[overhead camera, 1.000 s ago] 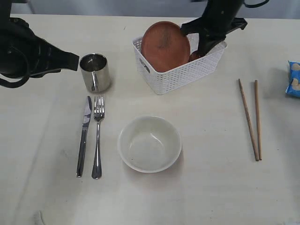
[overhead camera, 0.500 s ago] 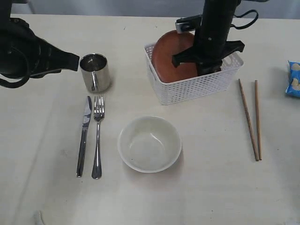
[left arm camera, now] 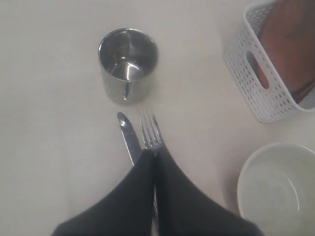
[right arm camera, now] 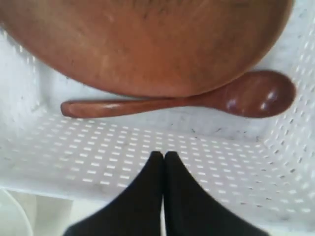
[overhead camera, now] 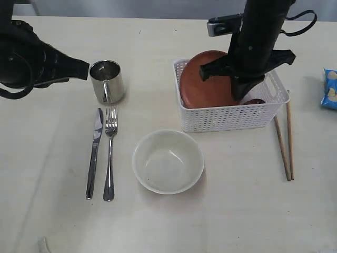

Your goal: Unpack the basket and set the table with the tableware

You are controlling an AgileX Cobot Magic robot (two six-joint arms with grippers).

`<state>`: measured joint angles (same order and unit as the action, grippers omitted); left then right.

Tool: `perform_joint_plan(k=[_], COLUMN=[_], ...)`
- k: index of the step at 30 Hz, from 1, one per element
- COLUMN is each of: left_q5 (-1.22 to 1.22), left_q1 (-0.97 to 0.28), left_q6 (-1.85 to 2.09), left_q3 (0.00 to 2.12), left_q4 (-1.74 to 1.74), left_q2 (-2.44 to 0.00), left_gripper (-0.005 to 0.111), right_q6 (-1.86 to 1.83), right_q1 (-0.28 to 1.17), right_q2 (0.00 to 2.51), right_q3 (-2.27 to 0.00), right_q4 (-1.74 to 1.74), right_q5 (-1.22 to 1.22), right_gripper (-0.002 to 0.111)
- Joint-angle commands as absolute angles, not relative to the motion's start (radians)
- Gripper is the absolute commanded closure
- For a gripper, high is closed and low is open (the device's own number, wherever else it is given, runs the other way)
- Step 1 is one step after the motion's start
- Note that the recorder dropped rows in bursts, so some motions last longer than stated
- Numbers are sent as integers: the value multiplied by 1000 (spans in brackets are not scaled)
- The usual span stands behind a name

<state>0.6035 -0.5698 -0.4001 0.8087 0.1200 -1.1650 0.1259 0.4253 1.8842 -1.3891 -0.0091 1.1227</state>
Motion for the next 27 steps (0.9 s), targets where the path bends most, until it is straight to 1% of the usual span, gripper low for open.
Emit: perform_joint_plan(k=[1, 6, 13, 21, 27], left_q5=[588, 583, 587, 593, 584], left_q1=[-570, -570, -570, -570, -570], left_q6=[-388, -388, -373, -371, -371], left_q3=[805, 805, 809, 809, 809], left_q4=[119, 119, 103, 100, 100], left_q2=[-1187, -1205, -1205, -1205, -1205], left_gripper=[107, 107, 107, 107, 107], right_q6=[187, 224, 231, 225, 225], right_q1=[423, 423, 423, 423, 423], right_q2=[1797, 1668, 1539, 1489, 1462], right_q3=[-1383, -1383, -1383, -1383, -1383], right_q4=[-69, -90, -88, -88, -71], right_q5=[1054, 1021, 1046, 1140, 1144], right_gripper=[109, 109, 109, 109, 109])
